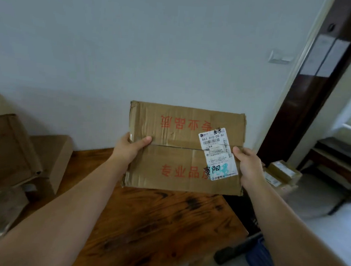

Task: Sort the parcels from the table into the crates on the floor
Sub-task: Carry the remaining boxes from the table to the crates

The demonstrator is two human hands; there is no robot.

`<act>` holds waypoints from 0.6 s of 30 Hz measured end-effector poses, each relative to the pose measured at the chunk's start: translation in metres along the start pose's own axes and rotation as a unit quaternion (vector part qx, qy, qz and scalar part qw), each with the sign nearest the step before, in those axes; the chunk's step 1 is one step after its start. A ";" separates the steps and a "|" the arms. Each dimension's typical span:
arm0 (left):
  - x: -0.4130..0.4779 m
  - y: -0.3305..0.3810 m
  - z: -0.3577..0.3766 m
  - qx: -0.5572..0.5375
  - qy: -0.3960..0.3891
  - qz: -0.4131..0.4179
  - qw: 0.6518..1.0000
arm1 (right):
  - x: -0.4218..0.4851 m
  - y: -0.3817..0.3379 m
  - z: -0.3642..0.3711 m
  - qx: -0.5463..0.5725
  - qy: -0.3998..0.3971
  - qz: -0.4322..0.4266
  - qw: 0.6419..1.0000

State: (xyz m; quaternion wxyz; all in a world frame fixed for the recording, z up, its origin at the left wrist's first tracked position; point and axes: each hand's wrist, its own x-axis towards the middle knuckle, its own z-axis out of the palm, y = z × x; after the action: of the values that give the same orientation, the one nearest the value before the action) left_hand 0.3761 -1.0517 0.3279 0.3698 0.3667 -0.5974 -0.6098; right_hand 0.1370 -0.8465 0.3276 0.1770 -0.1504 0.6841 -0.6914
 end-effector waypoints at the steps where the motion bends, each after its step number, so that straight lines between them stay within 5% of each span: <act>1: 0.003 -0.002 0.011 0.001 -0.008 -0.002 1.000 | 0.006 0.001 -0.009 0.002 0.010 -0.003 1.000; 18: 0.041 -0.029 0.315 -0.025 -0.037 -0.017 0.999 | 0.200 0.011 -0.238 -0.026 0.033 -0.008 0.999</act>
State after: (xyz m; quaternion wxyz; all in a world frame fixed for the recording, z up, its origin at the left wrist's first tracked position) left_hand 0.0768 -0.9441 0.3042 0.3460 0.3443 -0.5893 -0.6439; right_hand -0.1478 -0.7236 0.3049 0.1448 -0.1382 0.7062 -0.6792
